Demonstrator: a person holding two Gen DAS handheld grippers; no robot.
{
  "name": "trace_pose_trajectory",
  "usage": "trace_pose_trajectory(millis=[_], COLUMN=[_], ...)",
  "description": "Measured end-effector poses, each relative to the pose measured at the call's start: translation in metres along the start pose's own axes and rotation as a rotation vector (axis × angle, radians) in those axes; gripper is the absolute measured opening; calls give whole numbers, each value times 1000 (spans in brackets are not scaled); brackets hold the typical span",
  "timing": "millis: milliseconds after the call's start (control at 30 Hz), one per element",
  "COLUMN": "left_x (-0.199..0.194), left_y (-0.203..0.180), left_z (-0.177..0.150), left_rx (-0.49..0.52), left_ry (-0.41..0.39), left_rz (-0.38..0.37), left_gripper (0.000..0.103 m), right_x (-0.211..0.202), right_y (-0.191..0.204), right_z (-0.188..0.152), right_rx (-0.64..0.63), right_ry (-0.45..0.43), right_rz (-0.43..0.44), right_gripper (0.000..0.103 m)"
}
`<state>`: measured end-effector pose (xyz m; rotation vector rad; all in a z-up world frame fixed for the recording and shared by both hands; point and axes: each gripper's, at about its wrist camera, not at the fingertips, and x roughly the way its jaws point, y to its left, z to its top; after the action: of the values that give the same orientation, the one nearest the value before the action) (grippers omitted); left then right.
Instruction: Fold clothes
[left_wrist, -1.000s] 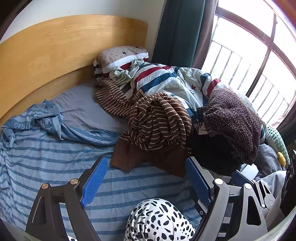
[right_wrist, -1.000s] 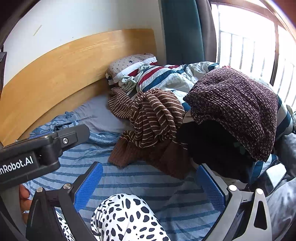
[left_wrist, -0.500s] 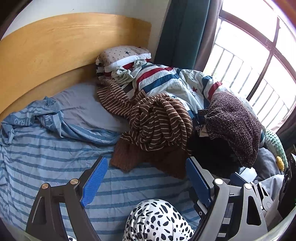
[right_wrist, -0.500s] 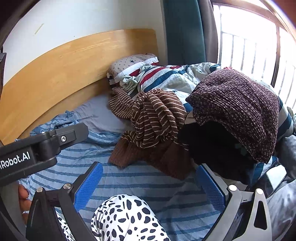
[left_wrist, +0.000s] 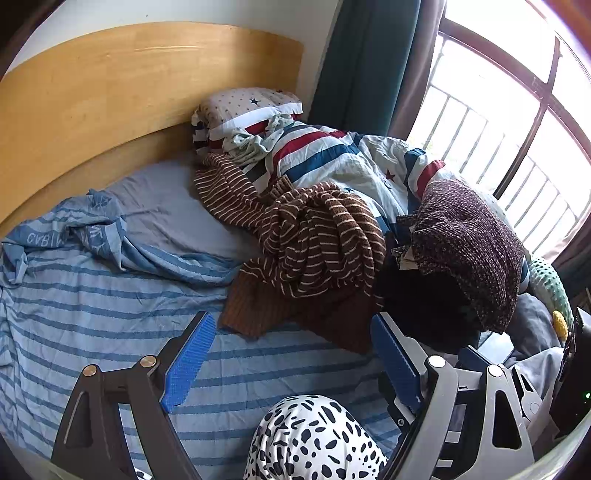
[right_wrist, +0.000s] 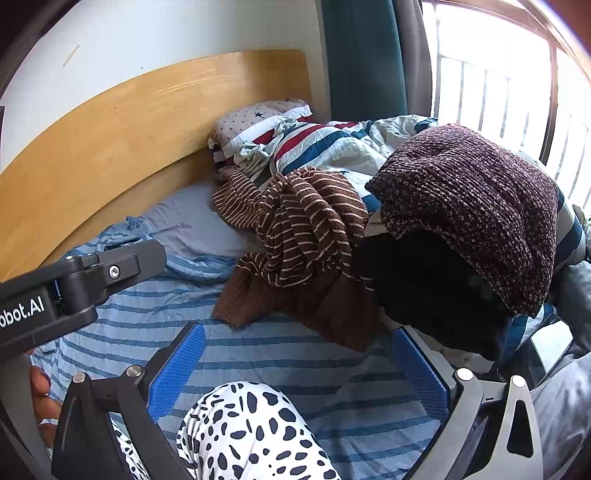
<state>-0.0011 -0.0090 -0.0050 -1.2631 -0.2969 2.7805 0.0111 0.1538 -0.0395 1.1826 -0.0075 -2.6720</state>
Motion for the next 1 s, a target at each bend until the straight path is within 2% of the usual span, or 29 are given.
trace_pose_trajectory(millis=[500,700,1000], left_x=[6,10,36], left_y=[2,0,14], left_z=[1,7,16], left_rx=[-12,-9,-48], left_ry=[9,2,52], left_rz=[-13,11,9], left_gripper=[86,86,86], right_x=[5,10,33], right_y=[-6,-3,-1], right_z=[1,3,3], right_rx=[20,12,14], right_ry=[10,16,63], right_rz=[-17,-10,-16], right_gripper=[103,103,103])
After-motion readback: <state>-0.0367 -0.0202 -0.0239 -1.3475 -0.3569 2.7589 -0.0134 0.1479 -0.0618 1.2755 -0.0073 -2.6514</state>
